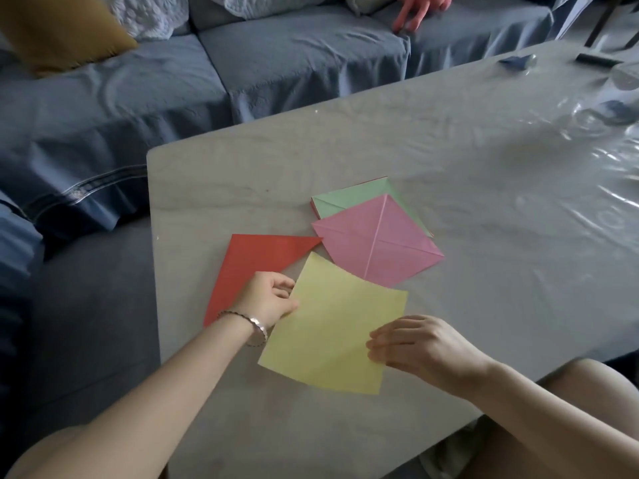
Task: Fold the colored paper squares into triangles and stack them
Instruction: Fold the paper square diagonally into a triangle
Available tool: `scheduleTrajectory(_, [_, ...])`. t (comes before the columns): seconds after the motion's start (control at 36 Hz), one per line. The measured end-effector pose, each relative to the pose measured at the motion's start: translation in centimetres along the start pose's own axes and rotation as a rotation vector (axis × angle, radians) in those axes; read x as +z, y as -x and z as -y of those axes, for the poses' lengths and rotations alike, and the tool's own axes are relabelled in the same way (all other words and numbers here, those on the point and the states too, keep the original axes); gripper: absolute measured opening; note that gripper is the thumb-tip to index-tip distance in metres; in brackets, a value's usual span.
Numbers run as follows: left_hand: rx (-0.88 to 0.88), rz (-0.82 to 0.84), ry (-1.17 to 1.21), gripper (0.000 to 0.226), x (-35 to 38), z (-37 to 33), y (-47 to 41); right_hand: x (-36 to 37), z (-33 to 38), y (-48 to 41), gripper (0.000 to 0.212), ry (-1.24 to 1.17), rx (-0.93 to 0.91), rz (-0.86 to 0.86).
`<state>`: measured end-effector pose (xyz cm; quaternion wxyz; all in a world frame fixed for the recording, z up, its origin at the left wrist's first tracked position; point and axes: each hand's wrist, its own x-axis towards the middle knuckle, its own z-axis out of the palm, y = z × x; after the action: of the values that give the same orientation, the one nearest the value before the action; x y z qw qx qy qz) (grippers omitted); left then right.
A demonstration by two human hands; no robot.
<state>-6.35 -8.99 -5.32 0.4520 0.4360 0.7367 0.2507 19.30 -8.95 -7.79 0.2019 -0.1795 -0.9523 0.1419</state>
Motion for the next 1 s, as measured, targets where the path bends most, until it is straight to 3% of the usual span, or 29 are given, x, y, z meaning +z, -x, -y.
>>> scheduleTrajectory(0.11, [0.169, -0.169, -0.109, 0.017, 0.5, -0.2, 0.8, -0.7, 0.7, -0.4, 0.035, -0.14, 0.178, 0.02])
scheduleTrajectory(0.19, [0.28, -0.146, -0.115, 0.025, 0.4, 0.0, 1.5, -1.1, 0.9, -0.8, 0.044, -0.237, 0.335, -0.056])
scheduleTrajectory(0.28, [0.345, -0.093, -0.072, 0.036, 0.2, 0.2, 2.2, -1.5, 0.9, -1.6, 0.035, -0.295, 0.542, -0.18])
scheduleTrajectory(0.36, [0.339, -0.024, 0.003, 0.04, 0.2, -0.1, 3.1, -2.0, 1.1, -2.9, 0.009, -0.377, 0.707, -0.206])
scheduleTrajectory(0.42, [0.301, 0.04, 0.037, 0.043, 0.3, -0.5, 3.7, -2.1, 1.3, -3.5, 0.012, -0.431, 0.769, -0.224])
scheduleTrajectory(0.53, [0.263, 0.095, 0.041, 0.043, 0.2, -1.0, 4.4, -1.6, 1.6, -3.9, 0.022, -0.498, 0.865, -0.318])
scheduleTrajectory(0.64, [0.328, -0.031, -0.054, 0.012, 0.6, -1.5, 5.1, -0.7, 2.2, -3.8, 0.024, -0.565, 0.934, -0.45])
scheduleTrajectory(0.81, [0.433, -0.182, -0.154, 0.033, 2.2, -3.0, 6.8, -1.2, 3.4, -4.1, 0.021, -0.492, 0.889, -0.491])
scheduleTrajectory(0.89, [0.453, -0.247, -0.138, 0.028, 2.6, -3.2, 6.9, -1.5, 3.7, -4.2, 0.021, -0.431, 0.884, -0.527])
scheduleTrajectory(1.0, [0.464, -0.201, -0.092, 0.025, 3.0, -3.3, 7.1, -2.0, 3.9, -4.3, 0.021, -0.417, 0.89, -0.547])
